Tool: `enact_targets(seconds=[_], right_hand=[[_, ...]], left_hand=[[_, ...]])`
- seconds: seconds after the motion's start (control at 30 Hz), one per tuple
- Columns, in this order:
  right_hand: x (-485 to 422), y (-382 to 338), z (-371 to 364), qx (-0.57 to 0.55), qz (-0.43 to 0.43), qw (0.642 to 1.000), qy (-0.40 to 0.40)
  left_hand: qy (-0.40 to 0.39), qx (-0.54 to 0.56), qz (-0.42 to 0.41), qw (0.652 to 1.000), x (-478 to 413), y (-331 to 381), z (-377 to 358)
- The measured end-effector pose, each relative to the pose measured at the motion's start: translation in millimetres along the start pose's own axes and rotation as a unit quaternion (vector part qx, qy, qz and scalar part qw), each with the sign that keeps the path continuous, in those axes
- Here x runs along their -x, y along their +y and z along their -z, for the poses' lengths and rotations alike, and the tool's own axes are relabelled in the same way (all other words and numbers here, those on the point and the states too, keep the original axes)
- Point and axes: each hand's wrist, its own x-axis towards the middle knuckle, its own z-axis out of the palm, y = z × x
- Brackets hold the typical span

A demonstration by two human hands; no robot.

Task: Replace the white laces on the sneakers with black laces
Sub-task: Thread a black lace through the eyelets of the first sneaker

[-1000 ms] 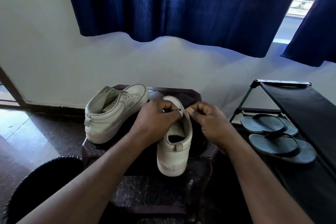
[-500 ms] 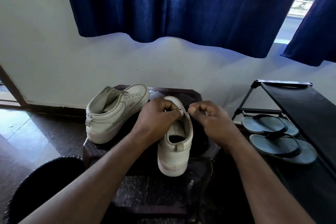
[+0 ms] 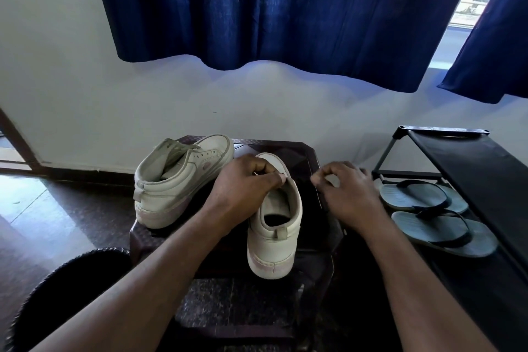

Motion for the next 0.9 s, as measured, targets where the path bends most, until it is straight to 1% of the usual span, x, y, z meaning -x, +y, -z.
enact_targets(seconds=[0.07, 0.1, 0.17, 0.23, 0.27, 0.3, 0.37, 0.4, 0.43, 0.47, 0.53, 0.6, 0.63, 0.7, 0.73, 0.8, 0.9], right_hand=[[3.4, -11.6, -6.9, -0.152, 0.048, 0.986, -0.043], [5.5, -16.3, -10.6, -0.198, 0.055, 0.977, -0.064], [7.0, -21.3, -14.4, -0.229, 0.048, 0.969, -0.081], [4.7, -22.0, -14.4, -0.228, 0.042, 0.969, -0.088], [3.7, -20.8, -13.7, -0.212, 0.043, 0.972, -0.089], [2.1, -18.3, -13.1, -0.171, 0.042, 0.981, -0.083], [-1.8, -9.2, -11.7, -0.027, 0.016, 0.998, -0.06], [-2.9, -4.0, -11.1, 0.047, -0.01, 0.997, -0.056], [-2.7, -0.7, -10.5, 0.096, -0.036, 0.993, -0.061], [-2.1, 1.5, -10.1, 0.121, -0.055, 0.989, -0.067], [-1.6, 3.4, -7.8, 0.122, -0.062, 0.988, -0.065], [-1.0, 0.9, -5.6, 0.056, -0.022, 0.997, -0.041], [-0.4, -1.7, -5.4, -0.015, 0.002, 0.999, -0.034], [0.4, -8.1, -6.7, -0.164, 0.03, 0.984, -0.062], [1.0, -10.4, -8.9, -0.208, 0.036, 0.974, -0.085], [2.9, -14.4, -13.4, -0.236, 0.046, 0.963, -0.122], [-0.7, -12.9, -16.8, -0.238, 0.036, 0.962, -0.128]], left_hand=[[0.002, 0.003, -0.003, 1.0, -0.1, 0.0, 0.0], [0.005, 0.006, -0.005, 1.0, -0.1, -0.2, -0.4], [0.009, 0.011, -0.005, 1.0, -0.1, -0.4, -1.3], [0.004, 0.021, 0.001, 1.0, -1.1, -1.0, -1.5], [-0.003, 0.034, 0.008, 0.999, -1.8, -1.5, -1.4], [-0.011, 0.052, 0.016, 0.998, -2.2, -2.1, -1.0], [-0.023, 0.084, 0.029, 0.996, -2.7, -3.7, -0.1], [-0.026, 0.095, 0.033, 0.995, -2.5, -4.0, 0.3], [-0.025, 0.101, 0.035, 0.994, -2.3, -4.2, 0.7], [-0.023, 0.106, 0.038, 0.993, -2.4, -4.0, 0.9], [-0.019, 0.122, 0.042, 0.991, -2.5, -3.1, 1.3], [-0.017, 0.149, 0.046, 0.988, -2.9, -2.3, 1.8], [-0.018, 0.162, 0.048, 0.985, -3.3, -2.2, 2.4], [-0.022, 0.179, 0.047, 0.983, -3.8, -1.2, 3.1], [-0.023, 0.184, 0.046, 0.982, -3.8, -0.4, 3.1], [-0.019, 0.19, 0.049, 0.98, -3.9, 0.7, 3.6], [-0.012, 0.206, 0.064, 0.976, -3.6, 1.5, 6.4]])
